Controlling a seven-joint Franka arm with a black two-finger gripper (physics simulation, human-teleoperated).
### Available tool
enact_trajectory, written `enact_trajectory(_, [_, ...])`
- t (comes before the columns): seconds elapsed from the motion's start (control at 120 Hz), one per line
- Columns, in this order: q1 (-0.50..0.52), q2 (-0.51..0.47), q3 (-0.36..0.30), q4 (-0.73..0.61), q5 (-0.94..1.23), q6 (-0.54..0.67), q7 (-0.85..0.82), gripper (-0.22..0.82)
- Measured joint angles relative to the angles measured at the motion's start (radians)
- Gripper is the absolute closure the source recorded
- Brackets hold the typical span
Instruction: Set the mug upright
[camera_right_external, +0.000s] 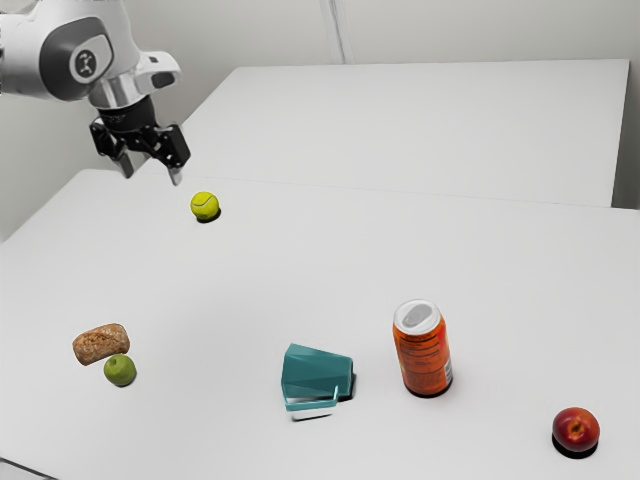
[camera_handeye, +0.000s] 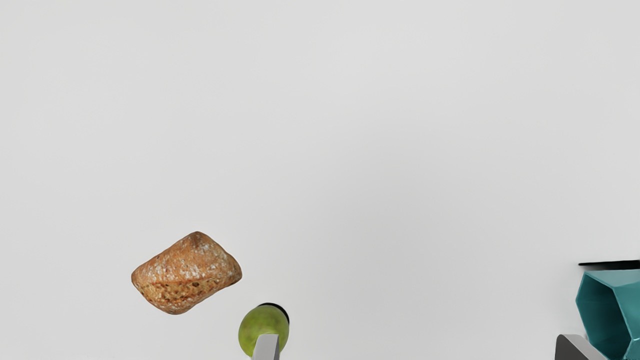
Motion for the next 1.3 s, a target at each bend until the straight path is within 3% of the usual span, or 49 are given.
enact_trajectory(0.225, [-0.002, 0.007, -0.026, -0.065, -0.019, -0.011, -0.035, 0.00])
enact_trajectory(0.625, [0.002, 0.059, -0.009, -0.155, -0.206, 0.016, -0.077, 0.00])
enact_trajectory(1.0, [0.004, 0.047, -0.031, -0.386, -0.412, 0.175, -0.099, 0.00])
enact_trajectory(1.3, [0.005, 0.181, -0.070, -0.409, -0.579, 0.351, -0.030, 0.00])
